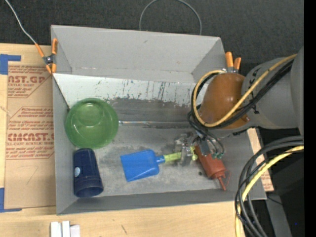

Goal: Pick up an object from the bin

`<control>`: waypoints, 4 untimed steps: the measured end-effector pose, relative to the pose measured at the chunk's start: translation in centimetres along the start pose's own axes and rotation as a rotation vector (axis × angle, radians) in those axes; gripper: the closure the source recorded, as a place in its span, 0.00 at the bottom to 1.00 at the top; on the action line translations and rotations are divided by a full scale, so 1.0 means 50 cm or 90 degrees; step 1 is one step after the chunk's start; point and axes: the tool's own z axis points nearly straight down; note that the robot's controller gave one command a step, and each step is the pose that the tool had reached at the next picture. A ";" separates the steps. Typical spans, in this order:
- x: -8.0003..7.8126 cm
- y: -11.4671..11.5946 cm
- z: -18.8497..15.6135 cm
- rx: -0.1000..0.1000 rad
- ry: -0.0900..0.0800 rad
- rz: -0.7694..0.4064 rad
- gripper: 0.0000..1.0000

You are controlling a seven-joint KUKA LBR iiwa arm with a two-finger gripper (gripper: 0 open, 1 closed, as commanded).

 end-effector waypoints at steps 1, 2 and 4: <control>0.000 0.000 0.000 0.000 0.000 0.000 1.00; 0.000 0.000 0.000 0.000 0.000 0.000 1.00; -0.066 -0.101 -0.001 -0.001 -0.002 -0.194 1.00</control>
Offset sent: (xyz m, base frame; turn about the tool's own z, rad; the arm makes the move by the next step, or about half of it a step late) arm 0.0000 0.0000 0.0000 0.0000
